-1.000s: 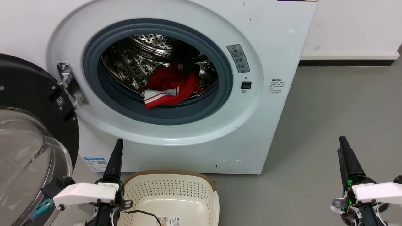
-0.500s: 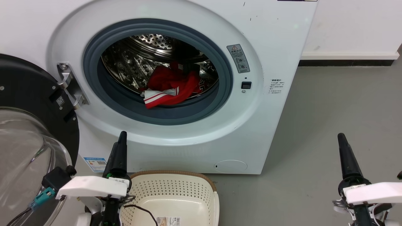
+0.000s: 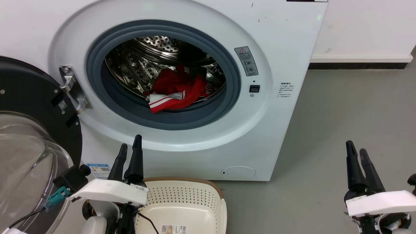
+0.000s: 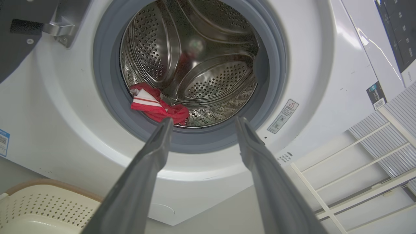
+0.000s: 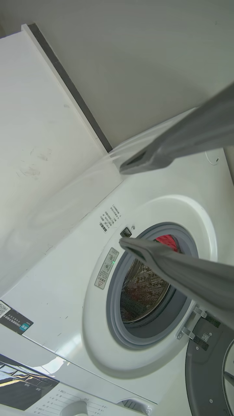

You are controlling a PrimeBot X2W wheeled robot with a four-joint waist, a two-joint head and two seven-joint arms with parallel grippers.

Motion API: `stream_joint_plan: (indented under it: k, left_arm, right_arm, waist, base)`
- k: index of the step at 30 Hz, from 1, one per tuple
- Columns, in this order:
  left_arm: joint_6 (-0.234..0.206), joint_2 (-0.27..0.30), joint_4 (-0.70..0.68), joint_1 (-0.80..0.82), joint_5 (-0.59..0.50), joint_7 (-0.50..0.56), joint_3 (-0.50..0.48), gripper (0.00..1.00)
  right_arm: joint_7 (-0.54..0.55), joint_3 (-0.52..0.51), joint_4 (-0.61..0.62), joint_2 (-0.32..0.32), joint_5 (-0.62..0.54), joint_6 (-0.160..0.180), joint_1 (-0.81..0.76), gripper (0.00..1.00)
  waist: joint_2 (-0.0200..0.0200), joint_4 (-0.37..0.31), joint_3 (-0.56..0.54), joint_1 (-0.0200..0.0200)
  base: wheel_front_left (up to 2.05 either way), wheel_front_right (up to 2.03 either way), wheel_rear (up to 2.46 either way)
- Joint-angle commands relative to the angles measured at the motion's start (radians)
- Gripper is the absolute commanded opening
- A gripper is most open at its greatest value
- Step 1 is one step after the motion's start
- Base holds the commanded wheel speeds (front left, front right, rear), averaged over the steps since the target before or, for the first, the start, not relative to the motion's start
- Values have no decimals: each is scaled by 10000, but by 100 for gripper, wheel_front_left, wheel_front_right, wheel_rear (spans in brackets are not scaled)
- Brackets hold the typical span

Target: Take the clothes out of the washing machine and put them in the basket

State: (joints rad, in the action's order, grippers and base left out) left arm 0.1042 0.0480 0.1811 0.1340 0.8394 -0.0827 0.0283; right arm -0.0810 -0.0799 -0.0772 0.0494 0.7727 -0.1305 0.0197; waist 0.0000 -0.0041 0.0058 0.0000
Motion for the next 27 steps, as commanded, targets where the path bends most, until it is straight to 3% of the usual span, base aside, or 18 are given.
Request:
stream_joint_plan:
  k: [1, 27]
  left_arm:
    - [-44, 27, -102, 323, -354, -86, 61, 100]
    - [-257, 35, 146, 433, -3925, -824, 484, 100]
  right_arm:
    - [-108, 13, 180, 22, -344, -3, 56, 100]
    - [-837, 117, 34, 20, -3931, -2, -161, 100]
  waist:
    - [0, 0, -4, 0]
    - [0, 68, -50, 0]
  base:
    - [0, 0, 0]
    - [0, 0, 0]
